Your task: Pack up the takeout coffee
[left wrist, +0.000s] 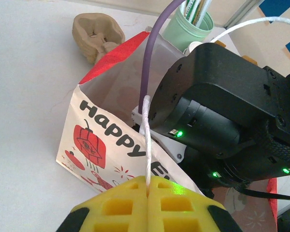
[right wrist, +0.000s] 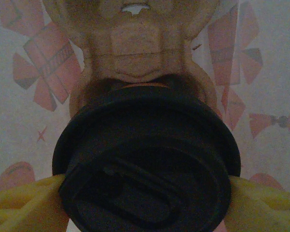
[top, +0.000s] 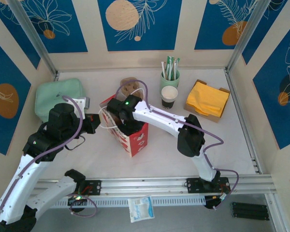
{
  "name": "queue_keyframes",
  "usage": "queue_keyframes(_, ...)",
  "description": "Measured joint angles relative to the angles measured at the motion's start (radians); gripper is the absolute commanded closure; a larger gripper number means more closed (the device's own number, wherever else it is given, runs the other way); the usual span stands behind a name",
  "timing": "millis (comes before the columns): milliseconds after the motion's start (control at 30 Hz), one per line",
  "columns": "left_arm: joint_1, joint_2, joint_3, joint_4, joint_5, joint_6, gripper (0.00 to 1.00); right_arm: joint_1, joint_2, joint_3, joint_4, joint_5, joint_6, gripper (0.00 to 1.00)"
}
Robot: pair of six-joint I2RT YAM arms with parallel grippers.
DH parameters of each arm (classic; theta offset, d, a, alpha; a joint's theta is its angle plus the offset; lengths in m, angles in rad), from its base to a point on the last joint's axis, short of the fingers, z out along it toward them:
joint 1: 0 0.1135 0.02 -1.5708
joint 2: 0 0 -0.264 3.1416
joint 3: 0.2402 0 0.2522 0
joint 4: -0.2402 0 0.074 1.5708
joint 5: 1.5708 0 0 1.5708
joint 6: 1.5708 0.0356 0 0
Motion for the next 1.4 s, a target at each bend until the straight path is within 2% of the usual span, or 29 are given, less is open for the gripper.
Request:
queue_keyframes(533,0.000,0.000,0.000,0.000,0.002,0.000,1.00,0.008,0.000,0.098,-0.047,0.017,0.000,0.18)
queue_keyframes(1400,0.000,0.007,0.000,0.000,0.002,0.000,1.00,0.043,0.000,0.351,-0.198,0.076,0.000,0.19)
